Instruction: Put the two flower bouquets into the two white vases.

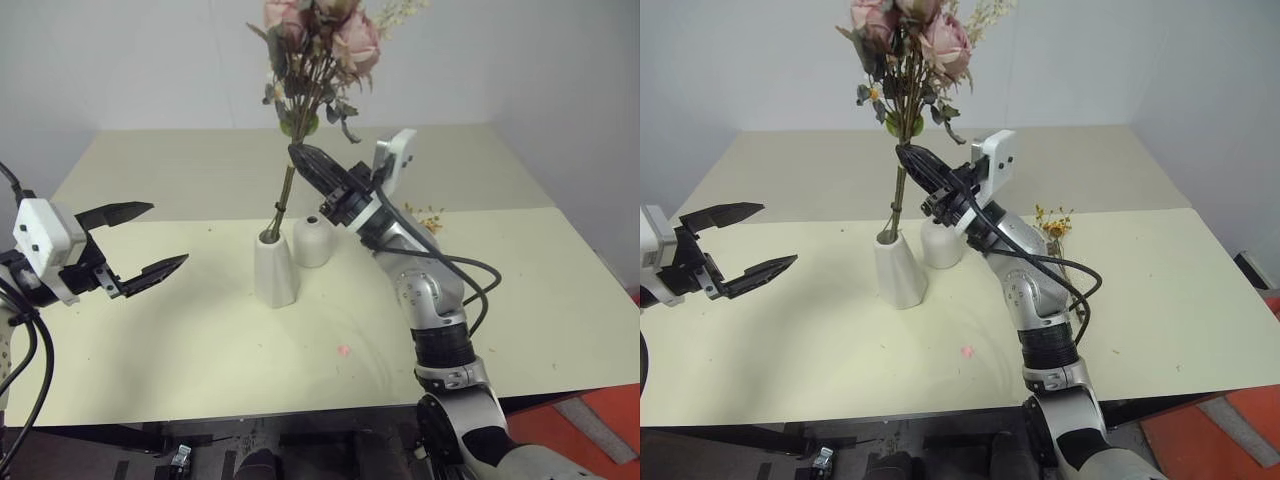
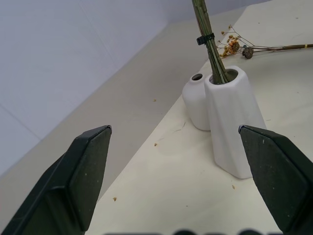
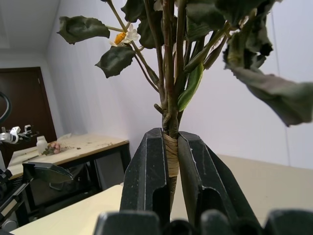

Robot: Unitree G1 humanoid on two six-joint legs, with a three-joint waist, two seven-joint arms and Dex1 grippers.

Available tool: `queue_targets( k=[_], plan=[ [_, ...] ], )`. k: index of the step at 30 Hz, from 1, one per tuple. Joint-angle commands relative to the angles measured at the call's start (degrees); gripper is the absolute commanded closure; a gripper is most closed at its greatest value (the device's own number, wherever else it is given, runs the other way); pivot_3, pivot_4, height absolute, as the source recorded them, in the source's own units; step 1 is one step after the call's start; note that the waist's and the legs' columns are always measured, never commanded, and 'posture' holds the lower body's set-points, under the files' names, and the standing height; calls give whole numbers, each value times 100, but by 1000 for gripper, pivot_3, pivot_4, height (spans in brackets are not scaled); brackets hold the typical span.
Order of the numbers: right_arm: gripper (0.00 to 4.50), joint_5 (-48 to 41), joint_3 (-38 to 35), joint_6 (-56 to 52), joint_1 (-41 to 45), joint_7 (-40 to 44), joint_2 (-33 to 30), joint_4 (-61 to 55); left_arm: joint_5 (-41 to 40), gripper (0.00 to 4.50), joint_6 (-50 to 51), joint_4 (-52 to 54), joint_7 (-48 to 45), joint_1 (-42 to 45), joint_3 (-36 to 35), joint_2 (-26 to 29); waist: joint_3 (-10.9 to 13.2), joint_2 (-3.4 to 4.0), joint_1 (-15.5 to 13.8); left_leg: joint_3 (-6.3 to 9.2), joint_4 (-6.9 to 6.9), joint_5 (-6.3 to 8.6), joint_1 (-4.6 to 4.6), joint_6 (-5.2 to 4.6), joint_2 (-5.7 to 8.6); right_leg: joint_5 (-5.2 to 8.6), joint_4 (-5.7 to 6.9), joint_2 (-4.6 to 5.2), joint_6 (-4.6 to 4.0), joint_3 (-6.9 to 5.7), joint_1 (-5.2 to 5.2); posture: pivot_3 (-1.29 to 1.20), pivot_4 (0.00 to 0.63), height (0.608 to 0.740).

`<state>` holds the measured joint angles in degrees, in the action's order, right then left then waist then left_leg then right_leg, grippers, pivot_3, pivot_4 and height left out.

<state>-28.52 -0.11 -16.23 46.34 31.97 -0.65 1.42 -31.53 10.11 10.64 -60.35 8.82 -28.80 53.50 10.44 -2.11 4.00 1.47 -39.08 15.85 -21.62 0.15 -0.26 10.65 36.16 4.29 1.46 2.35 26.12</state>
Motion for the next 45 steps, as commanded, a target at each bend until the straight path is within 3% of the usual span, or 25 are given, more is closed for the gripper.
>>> queue_targets(
  k=[1,29,45],
  plan=[
    [4312,-215,-77,-115,59,81,-38,-184,10,0,-115,69,2,57,-74,44,0,0,0,0,0,0,0,0,0,0,0,0,0,0,0,0,150,740],
    [4312,-501,-169,-336,193,-273,-17,-286,20,0,-213,-54,-59,116,-25,45,0,0,-1,0,0,0,-1,0,0,0,0,0,0,0,0,0,150,740],
    [4312,-264,344,-236,-128,-87,-12,-567,56,0,-247,-75,-39,118,-19,36,0,0,-4,0,0,0,-1,0,0,0,0,0,0,-1,0,0,150,740]
  ],
)
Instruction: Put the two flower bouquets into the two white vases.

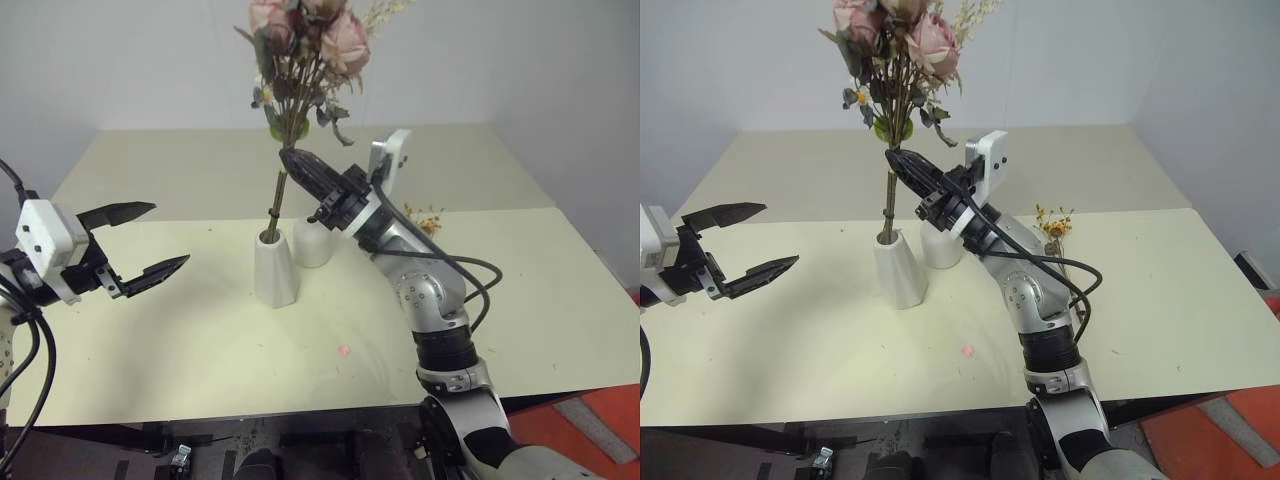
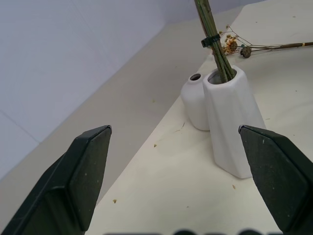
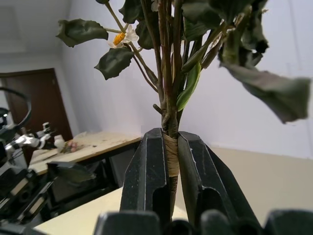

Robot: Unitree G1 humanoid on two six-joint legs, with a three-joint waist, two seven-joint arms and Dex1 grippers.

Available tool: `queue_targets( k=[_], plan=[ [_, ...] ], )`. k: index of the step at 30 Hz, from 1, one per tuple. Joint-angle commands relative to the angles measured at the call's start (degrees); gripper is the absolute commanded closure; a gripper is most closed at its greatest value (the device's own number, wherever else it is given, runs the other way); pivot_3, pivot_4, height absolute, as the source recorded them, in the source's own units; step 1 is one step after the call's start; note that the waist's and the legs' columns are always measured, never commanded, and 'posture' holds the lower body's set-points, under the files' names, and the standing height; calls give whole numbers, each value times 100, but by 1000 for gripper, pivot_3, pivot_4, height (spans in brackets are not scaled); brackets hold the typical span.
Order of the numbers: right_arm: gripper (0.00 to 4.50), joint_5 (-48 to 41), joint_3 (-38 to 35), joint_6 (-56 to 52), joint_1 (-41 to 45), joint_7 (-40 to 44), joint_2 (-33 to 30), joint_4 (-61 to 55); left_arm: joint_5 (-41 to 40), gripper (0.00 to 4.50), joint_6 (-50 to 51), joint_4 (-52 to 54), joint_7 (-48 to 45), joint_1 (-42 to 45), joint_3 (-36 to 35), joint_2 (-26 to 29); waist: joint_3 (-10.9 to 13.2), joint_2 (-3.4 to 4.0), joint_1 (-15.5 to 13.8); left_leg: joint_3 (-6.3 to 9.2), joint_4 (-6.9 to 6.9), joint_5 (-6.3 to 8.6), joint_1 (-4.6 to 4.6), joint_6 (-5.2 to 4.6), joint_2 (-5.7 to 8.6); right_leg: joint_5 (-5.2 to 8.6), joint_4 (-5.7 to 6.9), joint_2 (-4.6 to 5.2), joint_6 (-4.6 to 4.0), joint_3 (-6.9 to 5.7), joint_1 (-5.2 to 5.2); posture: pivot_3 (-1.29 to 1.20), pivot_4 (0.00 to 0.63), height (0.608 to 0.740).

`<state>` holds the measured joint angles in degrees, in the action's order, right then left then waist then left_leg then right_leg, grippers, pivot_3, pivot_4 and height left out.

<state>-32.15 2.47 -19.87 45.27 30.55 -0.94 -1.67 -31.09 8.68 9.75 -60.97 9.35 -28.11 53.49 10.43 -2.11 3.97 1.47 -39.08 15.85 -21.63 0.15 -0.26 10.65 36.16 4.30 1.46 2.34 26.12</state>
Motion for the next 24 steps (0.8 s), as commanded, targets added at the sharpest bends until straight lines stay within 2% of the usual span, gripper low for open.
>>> queue_targets(
  k=[1,24],
  plan=[
    [4312,166,125,185,-35,71,14,-253,17,0,-106,10,24,66,-88,37,0,0,0,0,0,0,0,0,0,0,0,0,0,0,0,0,150,740],
    [4312,691,378,480,-141,283,189,14,-113,0,85,105,1,-18,-151,56,0,0,4,0,0,0,0,0,0,0,0,0,0,0,1,0,150,740]
  ],
)
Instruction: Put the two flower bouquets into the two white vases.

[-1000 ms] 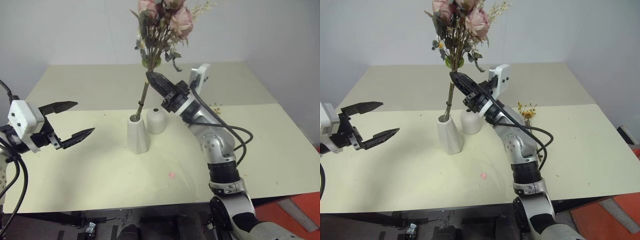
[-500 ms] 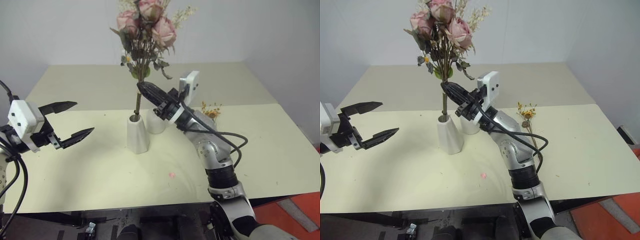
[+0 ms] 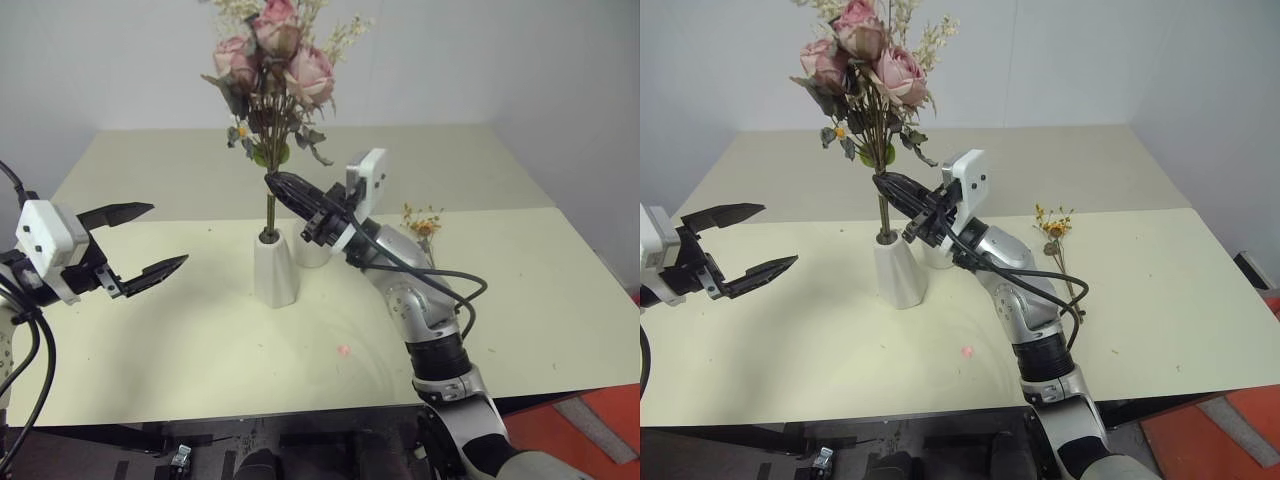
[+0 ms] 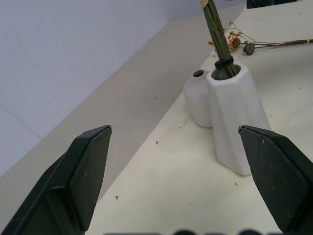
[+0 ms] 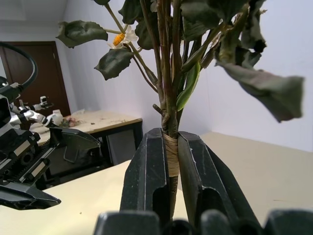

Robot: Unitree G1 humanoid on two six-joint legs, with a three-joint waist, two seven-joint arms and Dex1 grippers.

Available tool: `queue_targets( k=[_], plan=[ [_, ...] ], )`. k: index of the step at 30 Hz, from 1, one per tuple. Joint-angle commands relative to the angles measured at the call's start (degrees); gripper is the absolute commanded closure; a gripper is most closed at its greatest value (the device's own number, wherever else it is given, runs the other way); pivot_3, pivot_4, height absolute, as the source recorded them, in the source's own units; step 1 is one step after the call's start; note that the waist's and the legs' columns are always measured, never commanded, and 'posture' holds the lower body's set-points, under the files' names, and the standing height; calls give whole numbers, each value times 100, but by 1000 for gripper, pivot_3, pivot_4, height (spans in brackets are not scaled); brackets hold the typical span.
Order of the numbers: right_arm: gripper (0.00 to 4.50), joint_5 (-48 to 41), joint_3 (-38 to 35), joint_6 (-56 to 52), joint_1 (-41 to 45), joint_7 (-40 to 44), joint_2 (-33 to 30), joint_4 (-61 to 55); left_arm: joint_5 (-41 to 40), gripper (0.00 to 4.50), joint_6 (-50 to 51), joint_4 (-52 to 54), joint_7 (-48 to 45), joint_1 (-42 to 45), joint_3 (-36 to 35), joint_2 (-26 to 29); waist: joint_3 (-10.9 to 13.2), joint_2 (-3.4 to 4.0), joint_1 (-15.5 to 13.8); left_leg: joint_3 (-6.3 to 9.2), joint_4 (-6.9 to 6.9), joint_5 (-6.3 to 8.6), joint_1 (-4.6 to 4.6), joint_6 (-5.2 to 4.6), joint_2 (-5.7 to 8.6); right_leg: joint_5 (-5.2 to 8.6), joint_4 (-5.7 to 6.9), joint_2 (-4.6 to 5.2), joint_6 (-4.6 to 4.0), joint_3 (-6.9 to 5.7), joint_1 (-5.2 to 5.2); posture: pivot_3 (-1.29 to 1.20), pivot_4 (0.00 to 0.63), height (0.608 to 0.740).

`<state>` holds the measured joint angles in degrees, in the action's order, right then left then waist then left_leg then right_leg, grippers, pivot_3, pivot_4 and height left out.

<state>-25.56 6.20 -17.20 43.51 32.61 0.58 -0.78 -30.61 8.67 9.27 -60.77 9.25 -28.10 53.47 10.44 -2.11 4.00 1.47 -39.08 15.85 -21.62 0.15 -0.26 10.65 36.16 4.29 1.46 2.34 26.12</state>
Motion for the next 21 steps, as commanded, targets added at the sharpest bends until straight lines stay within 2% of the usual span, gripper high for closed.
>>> queue_targets(
  k=[1,11,18,21],
  plan=[
    [4312,51,15,235,43,89,46,-49,-212,0,160,175,-50,-44,-176,87,0,0,1,0,0,0,0,0,0,0,0,0,0,0,0,0,150,740],
    [4312,131,54,269,-9,297,72,86,-283,0,262,288,-165,-305,-458,138,0,0,-2,0,0,0,1,0,-1,0,0,0,0,0,0,0,150,740],
    [1935,116,114,282,-176,514,46,-188,-265,0,257,307,-143,-366,-517,137,0,0,1,0,0,0,1,0,0,0,0,0,0,0,0,0,150,740],
    [876,152,197,137,-390,619,-170,-467,-229,0,256,283,-140,-395,-528,143,0,0,-3,1,0,0,1,0,-1,0,0,0,0,-1,0,0,150,740]
  ],
)
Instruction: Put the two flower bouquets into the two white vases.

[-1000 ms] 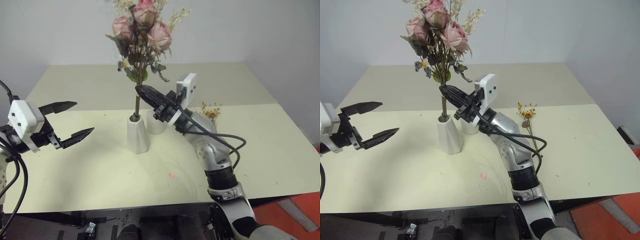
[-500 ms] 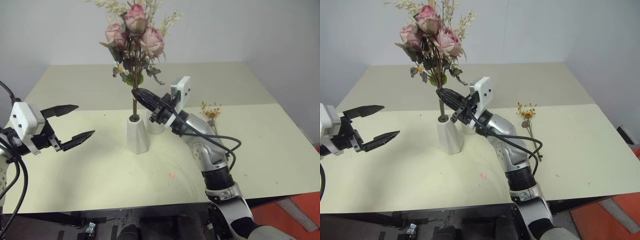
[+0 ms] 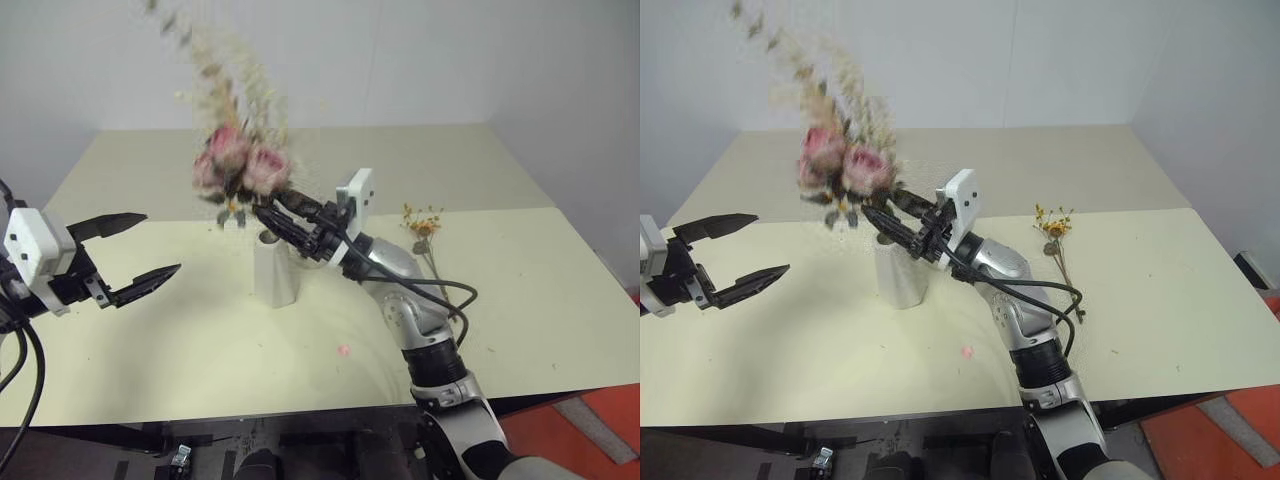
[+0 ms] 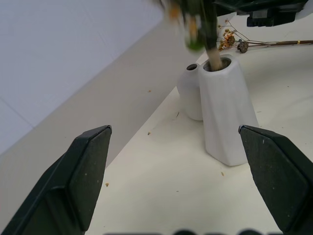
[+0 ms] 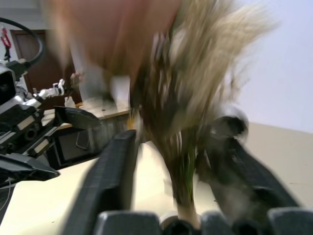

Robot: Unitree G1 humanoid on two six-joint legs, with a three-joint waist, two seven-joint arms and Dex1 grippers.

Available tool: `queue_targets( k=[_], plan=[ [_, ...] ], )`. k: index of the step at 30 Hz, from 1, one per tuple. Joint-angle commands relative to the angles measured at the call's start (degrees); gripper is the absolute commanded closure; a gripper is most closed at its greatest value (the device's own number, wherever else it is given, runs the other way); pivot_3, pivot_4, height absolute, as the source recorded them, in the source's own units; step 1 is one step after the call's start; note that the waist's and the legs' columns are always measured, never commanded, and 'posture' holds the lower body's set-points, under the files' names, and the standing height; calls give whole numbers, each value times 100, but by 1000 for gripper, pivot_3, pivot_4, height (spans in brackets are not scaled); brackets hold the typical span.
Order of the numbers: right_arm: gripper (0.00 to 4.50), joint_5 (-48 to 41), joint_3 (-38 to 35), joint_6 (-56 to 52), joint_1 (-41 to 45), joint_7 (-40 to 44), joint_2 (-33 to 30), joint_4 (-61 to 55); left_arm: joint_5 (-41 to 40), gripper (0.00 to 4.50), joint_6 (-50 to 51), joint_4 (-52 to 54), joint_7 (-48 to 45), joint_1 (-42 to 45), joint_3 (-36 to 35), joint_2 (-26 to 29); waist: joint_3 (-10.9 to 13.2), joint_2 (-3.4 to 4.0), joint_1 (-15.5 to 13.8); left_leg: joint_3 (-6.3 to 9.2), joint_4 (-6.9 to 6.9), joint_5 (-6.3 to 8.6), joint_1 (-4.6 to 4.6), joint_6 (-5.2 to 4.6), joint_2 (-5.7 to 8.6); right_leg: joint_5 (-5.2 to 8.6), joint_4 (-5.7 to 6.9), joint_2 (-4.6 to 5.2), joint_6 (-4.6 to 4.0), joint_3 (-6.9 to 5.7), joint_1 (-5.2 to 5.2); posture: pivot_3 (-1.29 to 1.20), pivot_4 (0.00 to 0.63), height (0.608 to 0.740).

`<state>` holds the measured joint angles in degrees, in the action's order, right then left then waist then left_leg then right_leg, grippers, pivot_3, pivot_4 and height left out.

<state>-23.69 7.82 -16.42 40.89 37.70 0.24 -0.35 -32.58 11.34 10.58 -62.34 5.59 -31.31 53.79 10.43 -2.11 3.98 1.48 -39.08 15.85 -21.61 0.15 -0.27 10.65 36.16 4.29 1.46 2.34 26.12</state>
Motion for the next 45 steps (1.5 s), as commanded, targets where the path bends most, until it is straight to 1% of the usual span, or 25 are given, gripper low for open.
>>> queue_targets(
  k=[1,4,8,11,13,15,18,20,23,25,27,33,38,42,43,44,45],
  plan=[
    [536,-12,12,-20,-226,79,-263,-633,4,0,-21,119,10,-43,-191,120,0,0,-4,0,0,0,0,0,0,0,-1,1,0,0,0,0,150,740],
    [536,78,-94,-267,-397,-125,-595,-842,66,0,-44,21,-28,-56,-139,131,-1,-2,-13,0,-1,0,-2,0,3,0,-4,4,0,-1,-2,0,150,740],
    [536,177,-613,-854,-494,-324,-1605,-987,97,0,-166,-356,-229,0,0,89,-1,-2,-47,-2,-2,0,1,1,4,0,-2,3,0,-1,-4,0,150,740],
    [536,224,-881,-1438,-347,-471,-2313,-968,122,0,-292,-753,-371,163,116,77,-1,-3,-99,-3,-2,0,-4,1,5,0,-8,4,0,-2,-4,0,150,740],
    [536,285,-994,-2043,-209,-325,-3043,-864,118,0,-410,-1271,-518,409,224,40,-1,-3,-116,-5,-1,0,-3,0,4,0,-9,2,0,-1,-4,0,150,740],
    [536,215,-1075,-2665,-83,-240,-3559,-781,164,0,-546,-1756,-682,649,353,42,-1,-3,-130,-8,-1,0,-2,0,5,0,-7,2,0,1,-4,0,150,740],
    [536,-19,-1168,-3763,98,-159,-4116,-628,338,0,-797,-2499,-995,1063,636,99,-3,-6,-128,-10,-1,0,0,-1,4,1,-9,1,0,1,-7,0,150,740],
    [536,84,-978,-4129,114,-114,-4384,-522,450,0,-965,-3005,-1209,1418,839,96,-4,-7,-137,-9,-2,0,-3,-1,4,0,-11,1,0,1,-8,0,150,740],
    [536,226,-688,-4596,315,-173,-4422,-116,675,0,-1242,-3739,-1519,1960,1187,71,-6,-10,-129,-10,-5,0,-8,-2,4,0,-13,1,0,0,-8,0,150,740],
    [536,455,-217,-4905,590,-172,-4474,209,843,0,-1427,-4118,-1680,2262,1397,51,-6,-10,-120,-12,-9,0,-9,-1,5,0,-9,2,0,1,-7,0,150,740],
    [536,659,101,-4837,785,-112,-4464,536,956,0,-1581,-4422,-1815,2544,1561,5,-6,-10,-115,-11,-9,0,-10,-2,5,0,-9,2,0,1,-6,0,150,740],
    [536,1320,603,-4211,1400,-28,-4236,2254,1264,0,-1935,-5113,-2093,3167,1921,-120,-6,-10,-132,-9,-19,1,-37,-4,9,-5,-7,6,8,-4,0,0,150,740],
    [536,1740,833,-3758,1691,224,-4132,3285,1475,0,-2186,-5445,-2186,3349,2078,-173,-6,-10,-123,-10,-23,4,-51,-9,14,-10,-8,11,15,-4,4,0,150,740],
    [536,1886,892,-3727,1848,557,-4073,3803,1496,0,-2277,-5513,-2234,3354,2087,-212,-6,-10,-109,-10,-24,5,-52,-10,14,-10,-8,11,16,-4,5,0,150,740],
    [917,1894,863,-3749,1896,619,-4046,3935,1496,0,-2291,-5518,-2239,3344,2087,-221,-6,-10,-107,-9,-25,5,-51,-10,13,-10,-6,10,16,-4,5,0,150,740],
    [1149,1918,856,-3750,1951,692,-4024,4073,1501,0,-2307,-5521,-2239,3331,2090,-232,-6,-10,-106,-8,-26,5,-50,-10,13,-10,-5,9,16,-4,4,0,150,740],
    [1507,1960,856,-3711,2000,733,-4003,4203,1505,0,-2317,-5527,-2240,3324,2093,-241,-6,-10,-104,-8,-27,5,-49,-9,13,-10,-3,9,16,-4,4,0,150,740]
  ],
)
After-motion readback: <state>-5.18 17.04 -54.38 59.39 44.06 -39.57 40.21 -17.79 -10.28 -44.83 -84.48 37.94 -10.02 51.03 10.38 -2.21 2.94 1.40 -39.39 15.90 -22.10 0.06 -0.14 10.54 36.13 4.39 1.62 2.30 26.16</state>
